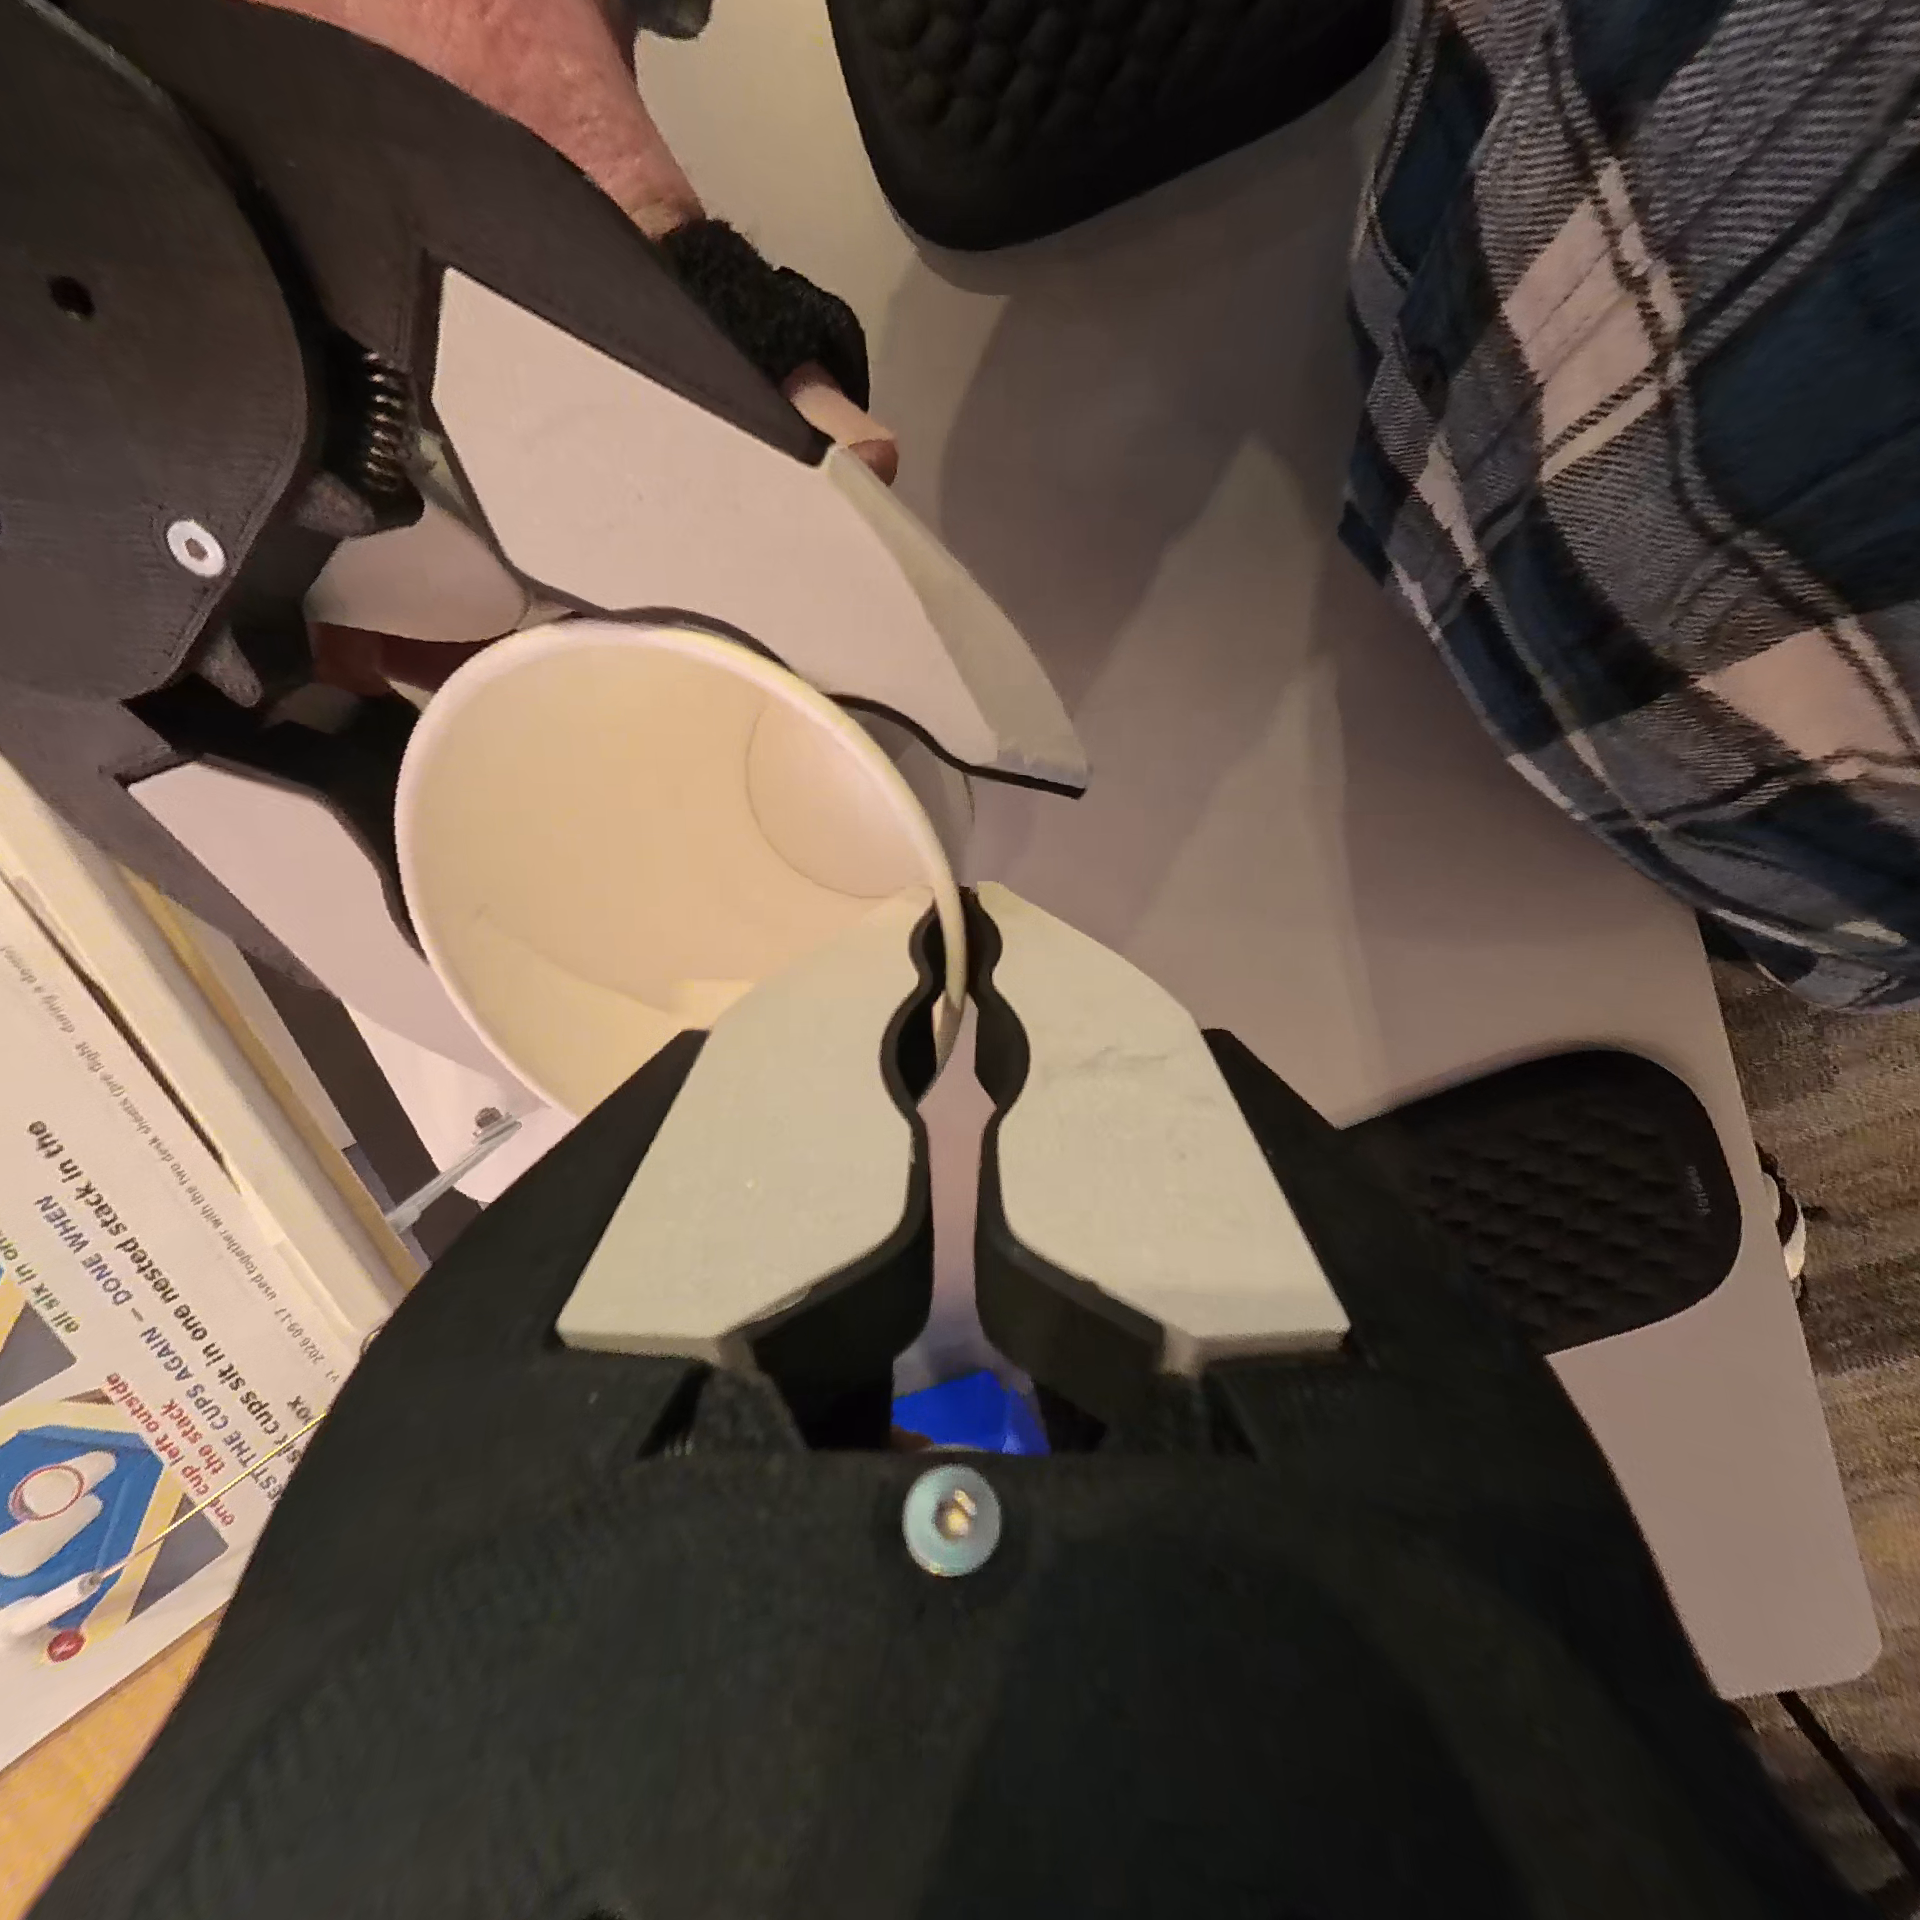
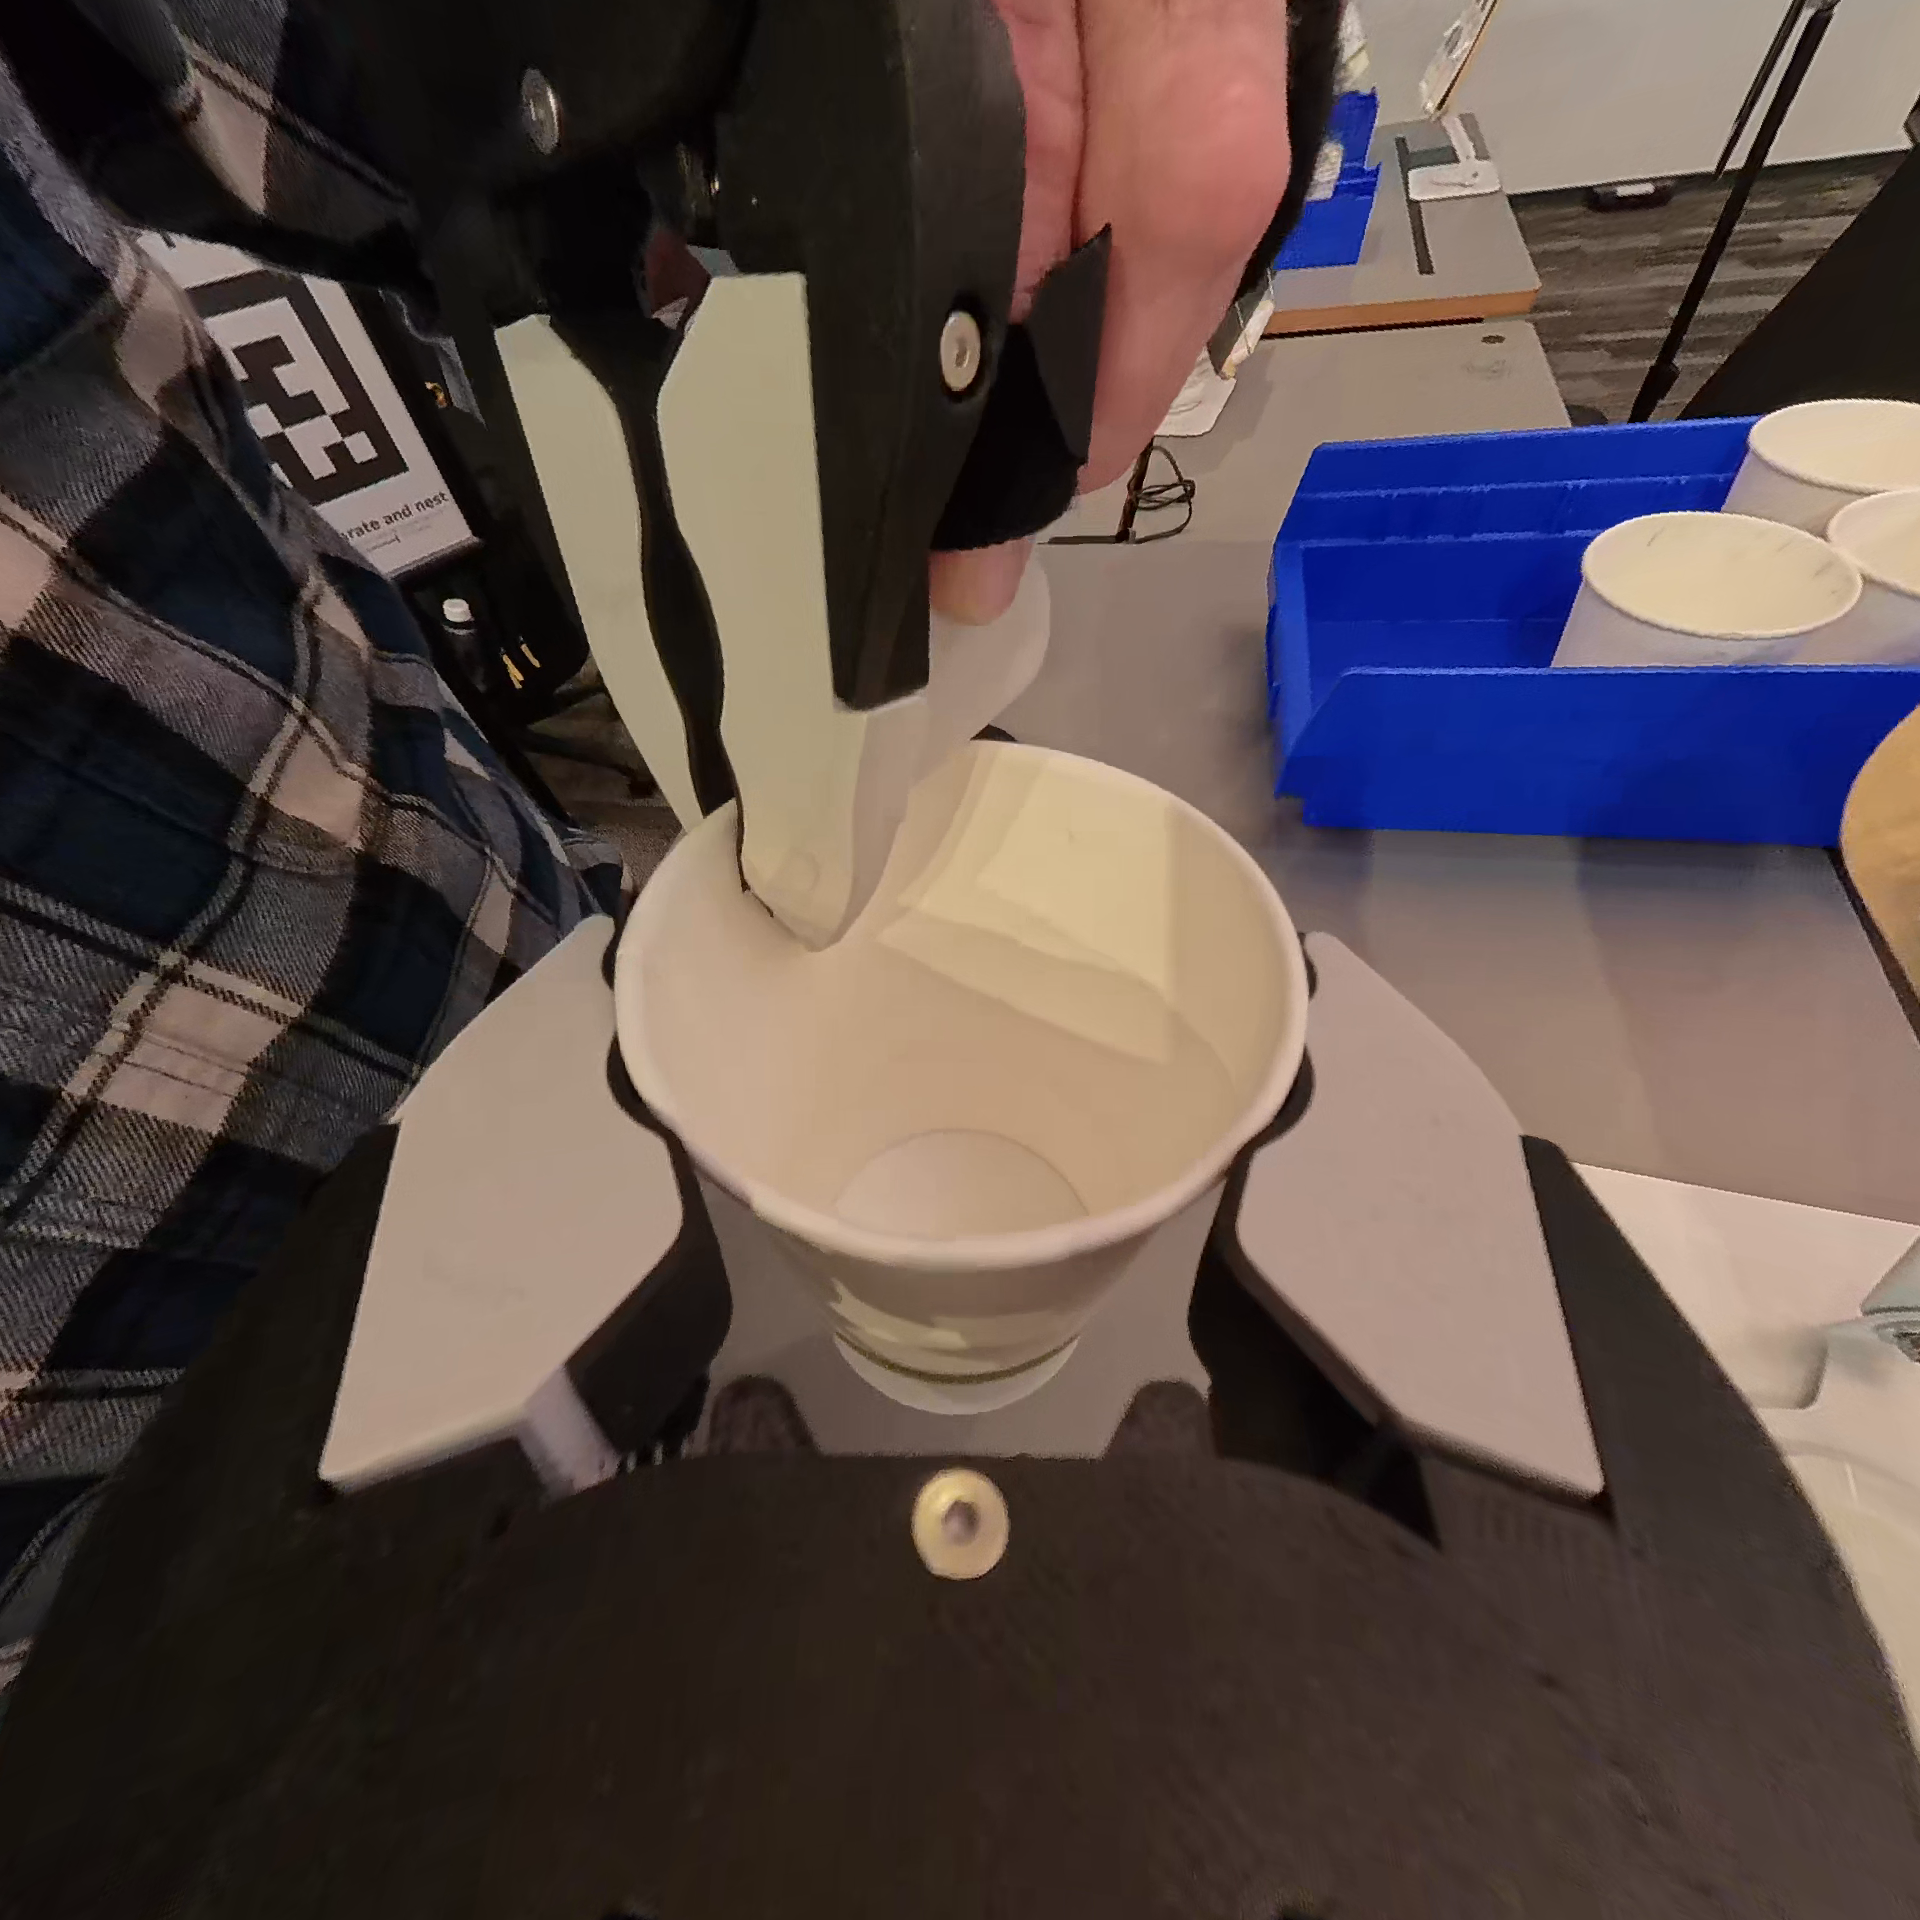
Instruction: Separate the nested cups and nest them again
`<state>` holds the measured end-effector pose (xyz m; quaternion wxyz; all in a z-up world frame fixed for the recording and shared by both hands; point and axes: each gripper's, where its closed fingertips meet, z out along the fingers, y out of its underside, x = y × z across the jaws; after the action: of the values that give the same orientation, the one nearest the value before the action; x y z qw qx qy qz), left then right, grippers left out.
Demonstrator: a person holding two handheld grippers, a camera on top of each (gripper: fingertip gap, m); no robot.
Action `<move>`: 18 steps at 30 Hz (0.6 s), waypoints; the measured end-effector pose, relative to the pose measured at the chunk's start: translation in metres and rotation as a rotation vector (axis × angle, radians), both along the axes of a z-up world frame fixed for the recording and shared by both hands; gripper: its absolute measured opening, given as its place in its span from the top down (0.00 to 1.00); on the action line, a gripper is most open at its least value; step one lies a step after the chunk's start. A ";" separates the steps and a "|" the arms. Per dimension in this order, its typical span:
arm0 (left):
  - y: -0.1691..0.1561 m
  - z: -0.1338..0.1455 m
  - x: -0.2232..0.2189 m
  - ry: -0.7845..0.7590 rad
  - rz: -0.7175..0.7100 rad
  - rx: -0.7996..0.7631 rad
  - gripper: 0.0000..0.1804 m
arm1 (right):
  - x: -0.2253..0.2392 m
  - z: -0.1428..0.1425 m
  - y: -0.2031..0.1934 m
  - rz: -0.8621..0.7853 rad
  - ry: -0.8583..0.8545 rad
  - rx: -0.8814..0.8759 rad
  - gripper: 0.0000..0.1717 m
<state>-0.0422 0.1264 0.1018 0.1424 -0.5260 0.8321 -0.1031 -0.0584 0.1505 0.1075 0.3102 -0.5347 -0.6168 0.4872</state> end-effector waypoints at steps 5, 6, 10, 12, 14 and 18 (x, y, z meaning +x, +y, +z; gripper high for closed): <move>0.005 0.008 0.003 -0.039 0.020 0.007 0.98 | 0.005 0.008 0.003 -0.015 0.040 -0.027 0.37; 0.004 0.009 0.003 -0.040 0.018 0.005 0.99 | 0.005 0.009 0.003 -0.015 0.045 -0.028 0.37; 0.000 0.007 0.006 -0.035 -0.011 -0.001 0.99 | 0.005 0.012 -0.002 -0.003 0.064 -0.030 0.36; -0.002 0.006 0.007 -0.035 -0.016 -0.001 1.00 | 0.007 0.010 -0.004 0.008 0.061 -0.028 0.35; 0.000 0.007 0.006 -0.033 -0.008 0.004 1.00 | 0.009 0.009 -0.004 0.007 0.061 -0.025 0.33; -0.002 0.010 0.008 -0.046 -0.012 -0.013 1.00 | 0.011 0.010 -0.004 0.010 0.062 -0.018 0.37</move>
<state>-0.0346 0.1248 0.1119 0.1574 -0.5193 0.8311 -0.1218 -0.0471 0.1465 0.1176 0.3219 -0.5191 -0.6051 0.5107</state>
